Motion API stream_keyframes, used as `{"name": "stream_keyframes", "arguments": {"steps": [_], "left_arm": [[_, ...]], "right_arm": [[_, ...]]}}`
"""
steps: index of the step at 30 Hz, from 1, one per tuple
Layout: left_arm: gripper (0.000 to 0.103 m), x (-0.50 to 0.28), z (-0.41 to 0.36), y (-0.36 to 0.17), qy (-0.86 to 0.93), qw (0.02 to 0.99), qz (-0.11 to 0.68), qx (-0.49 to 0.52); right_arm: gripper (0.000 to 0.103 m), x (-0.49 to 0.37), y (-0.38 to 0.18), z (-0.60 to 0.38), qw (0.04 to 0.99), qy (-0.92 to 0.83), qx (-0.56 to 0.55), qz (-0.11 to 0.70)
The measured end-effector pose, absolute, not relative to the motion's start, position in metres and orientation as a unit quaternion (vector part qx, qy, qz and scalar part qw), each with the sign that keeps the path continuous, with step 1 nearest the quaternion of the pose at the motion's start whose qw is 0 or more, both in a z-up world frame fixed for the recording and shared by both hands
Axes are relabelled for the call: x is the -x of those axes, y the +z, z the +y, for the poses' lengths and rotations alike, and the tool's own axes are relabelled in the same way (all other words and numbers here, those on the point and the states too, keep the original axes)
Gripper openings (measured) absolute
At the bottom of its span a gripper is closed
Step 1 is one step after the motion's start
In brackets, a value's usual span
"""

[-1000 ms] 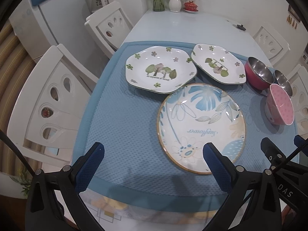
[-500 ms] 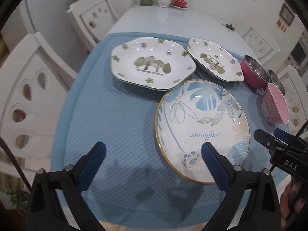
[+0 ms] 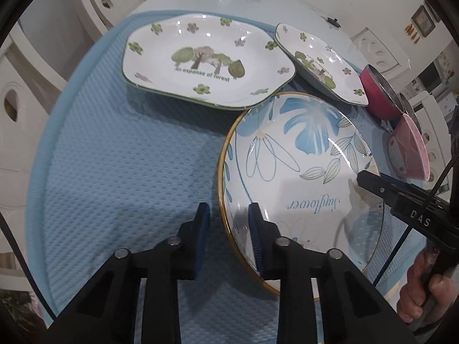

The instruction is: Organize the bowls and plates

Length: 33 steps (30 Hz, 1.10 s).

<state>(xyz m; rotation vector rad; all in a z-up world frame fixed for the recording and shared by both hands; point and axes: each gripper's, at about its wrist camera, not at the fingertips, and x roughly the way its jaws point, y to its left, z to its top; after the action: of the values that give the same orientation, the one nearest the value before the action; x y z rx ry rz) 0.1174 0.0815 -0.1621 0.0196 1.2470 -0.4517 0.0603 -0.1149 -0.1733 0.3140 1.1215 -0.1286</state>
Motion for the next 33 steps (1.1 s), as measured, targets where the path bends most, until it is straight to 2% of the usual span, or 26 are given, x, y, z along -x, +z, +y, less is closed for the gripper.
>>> {"name": "stream_keyframes", "arguments": {"steps": [9,18,33], "left_arm": [[0.019,-0.127,0.081,-0.171,-0.254,0.778,0.574,0.023],[0.019,-0.118,0.082,-0.166,-0.257,0.787,0.561,-0.010],[0.019,-0.069,0.141,-0.146,-0.189,0.800,0.569,0.000]], "right_arm": [[0.034,-0.067,-0.186,-0.117,0.839,-0.028,-0.132,0.527],[0.034,-0.056,-0.184,-0.113,0.846,0.001,-0.116,0.521],[0.034,-0.018,-0.169,-0.055,0.836,0.027,-0.135,0.531]]}}
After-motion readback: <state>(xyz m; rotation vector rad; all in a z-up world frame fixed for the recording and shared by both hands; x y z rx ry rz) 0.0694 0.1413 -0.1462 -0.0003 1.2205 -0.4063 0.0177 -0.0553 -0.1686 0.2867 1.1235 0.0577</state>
